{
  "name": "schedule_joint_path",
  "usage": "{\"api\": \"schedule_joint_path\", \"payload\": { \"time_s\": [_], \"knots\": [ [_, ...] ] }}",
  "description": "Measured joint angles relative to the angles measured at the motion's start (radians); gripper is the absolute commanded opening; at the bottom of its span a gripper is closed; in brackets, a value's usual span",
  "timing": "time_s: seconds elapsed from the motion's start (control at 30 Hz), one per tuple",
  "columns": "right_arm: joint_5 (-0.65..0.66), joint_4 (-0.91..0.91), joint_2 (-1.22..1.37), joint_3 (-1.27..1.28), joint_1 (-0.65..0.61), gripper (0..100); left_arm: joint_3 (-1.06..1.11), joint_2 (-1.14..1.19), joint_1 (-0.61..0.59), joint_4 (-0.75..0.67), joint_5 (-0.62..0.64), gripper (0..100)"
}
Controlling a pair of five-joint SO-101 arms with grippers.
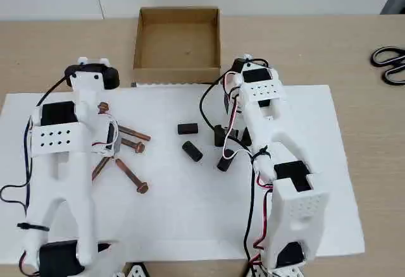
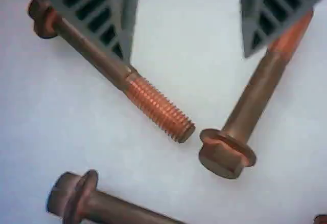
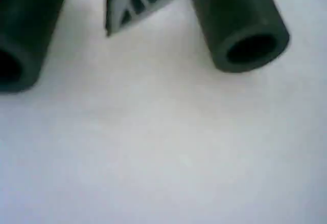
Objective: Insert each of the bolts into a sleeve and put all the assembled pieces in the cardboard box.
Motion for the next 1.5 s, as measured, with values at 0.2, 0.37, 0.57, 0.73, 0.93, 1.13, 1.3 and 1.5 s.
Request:
{"api": "schedule_joint_path", "payload": {
  "time_s": [0.2, 0.37, 0.57, 0.73, 0.93, 1.13, 1.3, 1.5],
  "knots": [
    [0.000, -0.005, 0.021, -0.002, 0.037, 0.2, 0.043, 0.000, 0.000, -0.026, 0.003, 14],
    [0.003, -0.003, 0.021, 0.000, 0.054, 0.2, 0.044, 0.000, 0.000, -0.031, 0.003, 14],
    [0.071, -0.002, -0.051, 0.002, 0.054, 0.2, 0.005, 0.000, 0.000, -0.017, 0.000, 14],
    [0.163, 0.051, -0.207, -0.005, 0.048, 0.2, -0.130, 0.000, 0.000, 0.052, 0.000, 9],
    [0.215, 0.196, -0.336, -0.005, 0.048, 0.2, -0.273, 0.028, 0.009, 0.126, 0.003, 4],
    [0.227, 0.236, -0.362, -0.005, 0.118, 0.2, -0.362, 0.189, 0.018, 0.160, 0.077, 5],
    [0.227, 0.244, -0.362, 0.014, 0.206, 0.2, -0.502, 0.391, -0.002, 0.164, 0.077, 5],
    [0.227, 0.244, -0.364, 0.103, 0.284, 0.2, -0.723, 0.615, -0.048, 0.192, 0.026, 11]
  ]
}}
